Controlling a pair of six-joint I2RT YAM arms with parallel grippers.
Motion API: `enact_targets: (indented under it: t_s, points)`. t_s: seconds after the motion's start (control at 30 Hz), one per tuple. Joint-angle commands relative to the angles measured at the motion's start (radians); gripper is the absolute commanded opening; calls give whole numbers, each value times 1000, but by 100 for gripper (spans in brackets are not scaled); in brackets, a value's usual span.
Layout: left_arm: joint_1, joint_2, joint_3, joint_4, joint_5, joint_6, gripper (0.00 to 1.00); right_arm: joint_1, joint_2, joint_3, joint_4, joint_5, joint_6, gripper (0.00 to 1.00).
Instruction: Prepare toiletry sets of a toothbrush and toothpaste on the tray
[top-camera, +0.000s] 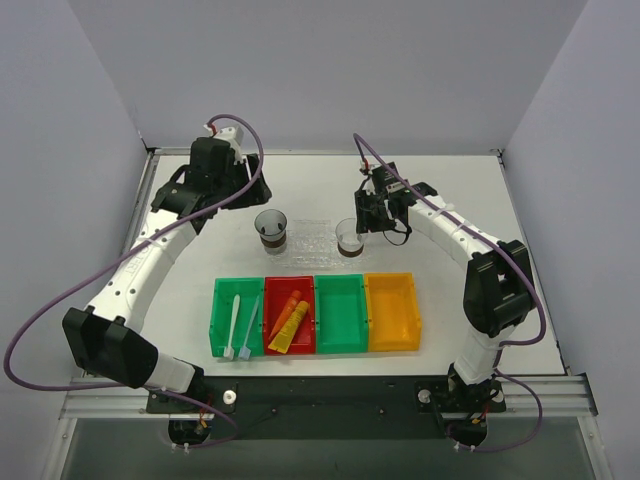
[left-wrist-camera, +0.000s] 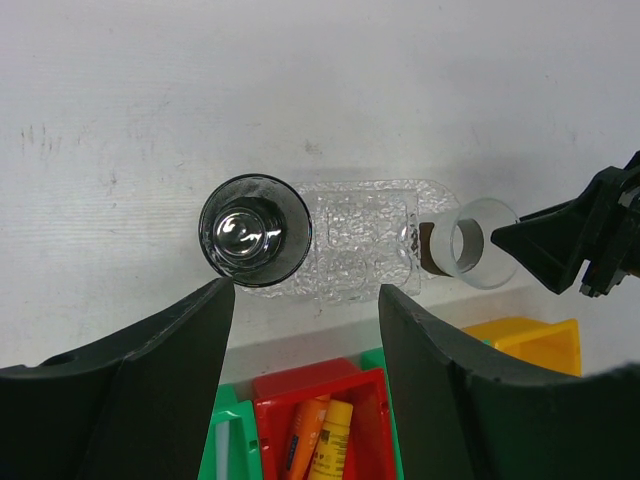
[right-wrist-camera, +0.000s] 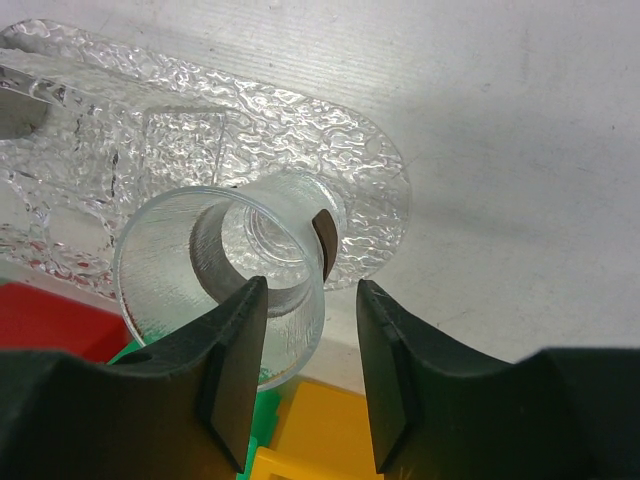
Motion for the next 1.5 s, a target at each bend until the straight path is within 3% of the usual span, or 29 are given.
enact_targets:
  t_s: [0.0,0.4,0.6,0.8,0.97,1.2,1.47]
  points:
    - [6,-21,-18,21,-3,11,70,-2,-5,44,8,0,-5,39]
    - [3,-37,-75,19,-54,101,70,-12,-48,85,5,-3,15,41]
    - [-25,-47,-96,-28,-81,216,69,-17,-74,111,-6,-6,44,41]
    - [-150,-87,-136,-73,-94,278,69,-28,-113,113,-7,-31,84,41]
    - [-252,-93,-177,-106,-106,224,69,-34,-141,113,-6,-37,98,41]
    - [-298,-144,-262,-62,-36,169,66,-42,-216,48,-6,-28,96,41]
    - [-391,-193,-443,16,13,65,66,-74,-304,-28,-9,-38,73,41]
